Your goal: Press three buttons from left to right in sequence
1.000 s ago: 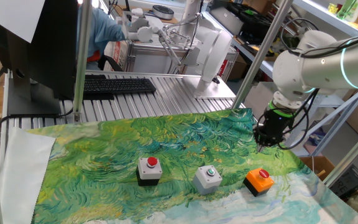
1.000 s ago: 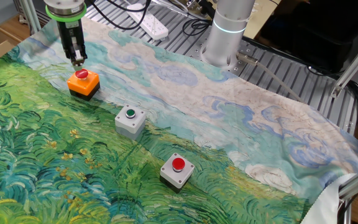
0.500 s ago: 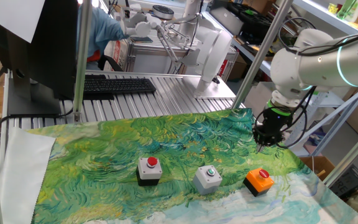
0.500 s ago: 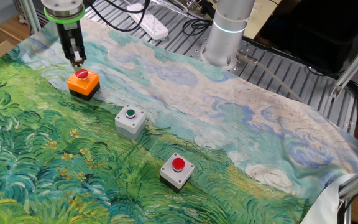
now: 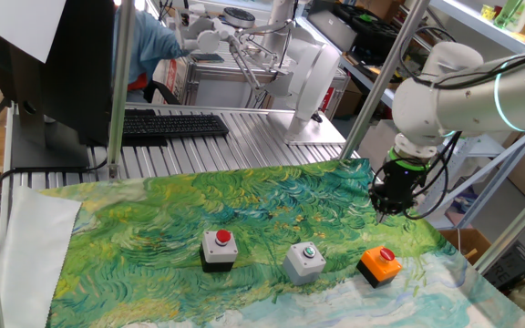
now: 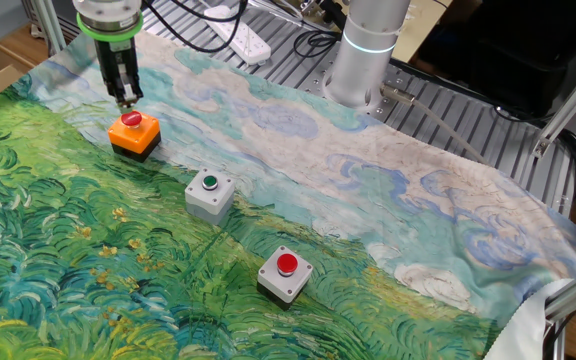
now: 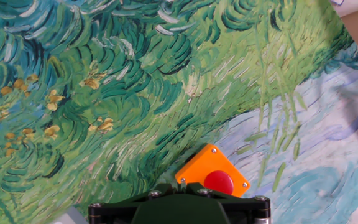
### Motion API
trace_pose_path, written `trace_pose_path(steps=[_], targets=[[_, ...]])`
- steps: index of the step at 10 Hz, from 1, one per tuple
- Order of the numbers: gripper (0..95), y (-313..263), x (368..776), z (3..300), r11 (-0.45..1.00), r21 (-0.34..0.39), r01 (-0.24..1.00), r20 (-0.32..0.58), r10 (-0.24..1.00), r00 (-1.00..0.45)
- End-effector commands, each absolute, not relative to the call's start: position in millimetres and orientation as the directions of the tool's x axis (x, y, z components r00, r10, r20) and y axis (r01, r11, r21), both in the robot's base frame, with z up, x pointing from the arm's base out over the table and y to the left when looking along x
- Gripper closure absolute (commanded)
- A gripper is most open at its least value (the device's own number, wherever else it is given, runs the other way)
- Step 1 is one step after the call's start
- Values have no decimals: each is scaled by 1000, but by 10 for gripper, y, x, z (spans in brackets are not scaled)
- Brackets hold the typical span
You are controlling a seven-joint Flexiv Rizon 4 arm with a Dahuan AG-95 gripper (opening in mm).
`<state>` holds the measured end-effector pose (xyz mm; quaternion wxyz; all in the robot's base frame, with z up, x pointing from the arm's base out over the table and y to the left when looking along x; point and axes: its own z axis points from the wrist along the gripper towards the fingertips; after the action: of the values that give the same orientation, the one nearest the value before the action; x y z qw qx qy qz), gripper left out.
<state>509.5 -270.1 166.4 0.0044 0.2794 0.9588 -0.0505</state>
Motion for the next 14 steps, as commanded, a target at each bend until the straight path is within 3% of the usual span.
trace_pose_path(steps=[1,14], targets=[[950,-2706,5104,1665,835,-58,548,-18,548,-837],[950,-2881,4858,1645,871,-57,487,-9,488,-873]])
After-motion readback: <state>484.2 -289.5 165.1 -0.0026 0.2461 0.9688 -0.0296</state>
